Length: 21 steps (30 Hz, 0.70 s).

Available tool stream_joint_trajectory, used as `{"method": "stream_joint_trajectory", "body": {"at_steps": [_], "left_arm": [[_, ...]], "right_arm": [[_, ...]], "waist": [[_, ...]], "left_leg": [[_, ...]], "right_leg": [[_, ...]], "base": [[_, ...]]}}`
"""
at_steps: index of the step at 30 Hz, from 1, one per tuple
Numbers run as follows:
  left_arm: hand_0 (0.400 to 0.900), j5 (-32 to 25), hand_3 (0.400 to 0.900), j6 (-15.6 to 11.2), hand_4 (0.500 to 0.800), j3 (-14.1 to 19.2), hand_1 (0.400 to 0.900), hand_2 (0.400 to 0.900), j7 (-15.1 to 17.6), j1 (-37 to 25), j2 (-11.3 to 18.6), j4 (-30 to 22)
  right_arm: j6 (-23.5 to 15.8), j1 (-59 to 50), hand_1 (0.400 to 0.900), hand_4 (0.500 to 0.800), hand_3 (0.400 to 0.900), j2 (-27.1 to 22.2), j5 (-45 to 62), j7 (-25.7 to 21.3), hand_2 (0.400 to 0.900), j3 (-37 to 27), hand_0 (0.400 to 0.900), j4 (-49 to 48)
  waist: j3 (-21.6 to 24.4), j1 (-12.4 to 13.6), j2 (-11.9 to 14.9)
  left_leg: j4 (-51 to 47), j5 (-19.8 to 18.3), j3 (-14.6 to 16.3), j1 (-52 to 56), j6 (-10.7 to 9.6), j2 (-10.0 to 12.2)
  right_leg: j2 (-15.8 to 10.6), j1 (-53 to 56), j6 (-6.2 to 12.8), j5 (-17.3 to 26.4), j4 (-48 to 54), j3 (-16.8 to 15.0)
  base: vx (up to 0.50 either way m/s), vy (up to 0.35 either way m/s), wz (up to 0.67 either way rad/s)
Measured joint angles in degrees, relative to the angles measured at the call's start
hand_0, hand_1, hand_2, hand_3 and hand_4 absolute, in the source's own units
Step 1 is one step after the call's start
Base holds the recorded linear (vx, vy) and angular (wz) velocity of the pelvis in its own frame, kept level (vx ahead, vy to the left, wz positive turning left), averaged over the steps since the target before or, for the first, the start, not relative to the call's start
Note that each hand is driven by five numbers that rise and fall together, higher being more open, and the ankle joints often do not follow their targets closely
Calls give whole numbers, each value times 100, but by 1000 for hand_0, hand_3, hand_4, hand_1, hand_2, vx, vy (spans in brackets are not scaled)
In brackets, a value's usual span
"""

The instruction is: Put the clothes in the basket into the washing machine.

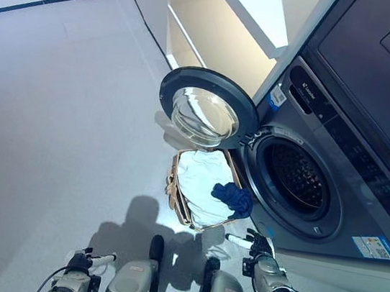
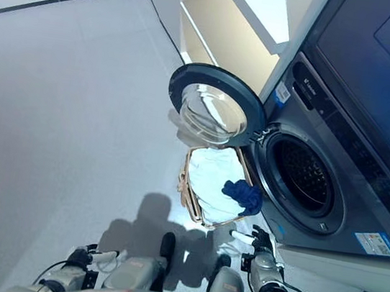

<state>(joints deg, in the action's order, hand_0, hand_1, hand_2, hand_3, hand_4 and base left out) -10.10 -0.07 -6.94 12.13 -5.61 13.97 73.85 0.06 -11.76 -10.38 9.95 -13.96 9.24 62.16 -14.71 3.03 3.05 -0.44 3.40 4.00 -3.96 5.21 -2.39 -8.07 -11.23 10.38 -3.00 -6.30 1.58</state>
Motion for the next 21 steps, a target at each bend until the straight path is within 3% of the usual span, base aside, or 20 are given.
{"method": "stream_joint_trajectory", "body": {"at_steps": [2, 5, 6, 11, 13, 15, 16, 17, 21], "left_arm": [[900, 1, 900, -9, 800, 3, 900, 900, -3, -37, 19, -11], [900, -4, 900, -11, 800, -4, 900, 900, 2, -87, 23, -28], [900, -6, 900, -9, 800, -6, 900, 900, 0, -118, -14, -55], [900, -311, 900, -104, 800, -7, 900, 900, 136, -197, -310, -134], [900, -413, 900, -137, 800, -32, 900, 900, 191, -392, -467, -146], [900, -459, 900, -140, 800, -139, 900, 900, 235, -638, -508, -194], [900, -461, 900, -134, 800, -134, 900, 900, 243, -660, -513, -282], [900, -476, 900, -140, 800, -135, 900, 900, 248, -682, -496, -309], [900, -609, 900, -271, 800, -322, 900, 900, 324, -971, -466, -535]], "right_arm": [[-3, 100, 900, 800, 900, -8, -48, -20, 900, 82, 900, -240], [10, 147, 900, 800, 900, -21, -205, -74, 900, 106, 900, -317], [11, 147, 900, 800, 900, -88, -270, -89, 900, 172, 900, -390], [135, -551, 900, 800, 900, -814, -1122, -229, 900, 730, 900, -506], [204, -841, 900, 800, 900, -1219, -1348, -324, 900, 785, 900, -627], [265, -1345, 900, 800, 900, -1535, -1529, -402, 900, 950, 900, -625], [281, -1585, 900, 800, 900, -1578, -1637, -442, 900, 1111, 900, -630], [307, -1929, 900, 800, 900, -1570, -1796, -475, 900, 1343, 900, -606], [350, -3098, 900, 800, 900, -1610, -2271, -528, 900, 1866, 900, -152]], "waist": [[-17, -165, 109], [-50, -216, 265], [-90, -277, 209], [-380, -345, -404], [-515, -362, -722], [-668, -420, -804], [-709, -403, -799], [-762, -410, -762], [-939, -332, -723]], "left_leg": [[-120, 66, -320, 40, -98, -88], [-167, 72, -713, 33, -338, -196], [-106, 50, -896, -35, -449, -154], [350, -42, -1198, -641, -833, 218], [462, 104, -1007, -1033, -891, 318], [521, 276, -259, -1405, -1055, 352], [588, 77, 166, -1430, -870, 408], [582, 41, 361, -1469, -756, 411], [412, 273, 419, -1823, -683, 328]], "right_leg": [[84, -22, -41, 333, 576, -413], [83, -61, -224, 951, 723, -619], [153, -30, -433, 1098, 708, -576], [491, -388, -802, 929, 416, -119], [518, -646, -895, 863, 204, 179], [402, -1072, -1075, 710, -113, 405], [368, -1244, -1101, 676, -274, 461], [317, -1473, -1094, 620, -472, 459], [262, -2170, -1053, 539, -980, 296]], "base": [[152, -177, 59], [128, -276, 84], [87, -290, 69], [6, -291, 69], [-117, -200, 81], [-96, -91, 8], [-90, -50, -29], [-136, -58, -24], [-88, -26, 1]]}}
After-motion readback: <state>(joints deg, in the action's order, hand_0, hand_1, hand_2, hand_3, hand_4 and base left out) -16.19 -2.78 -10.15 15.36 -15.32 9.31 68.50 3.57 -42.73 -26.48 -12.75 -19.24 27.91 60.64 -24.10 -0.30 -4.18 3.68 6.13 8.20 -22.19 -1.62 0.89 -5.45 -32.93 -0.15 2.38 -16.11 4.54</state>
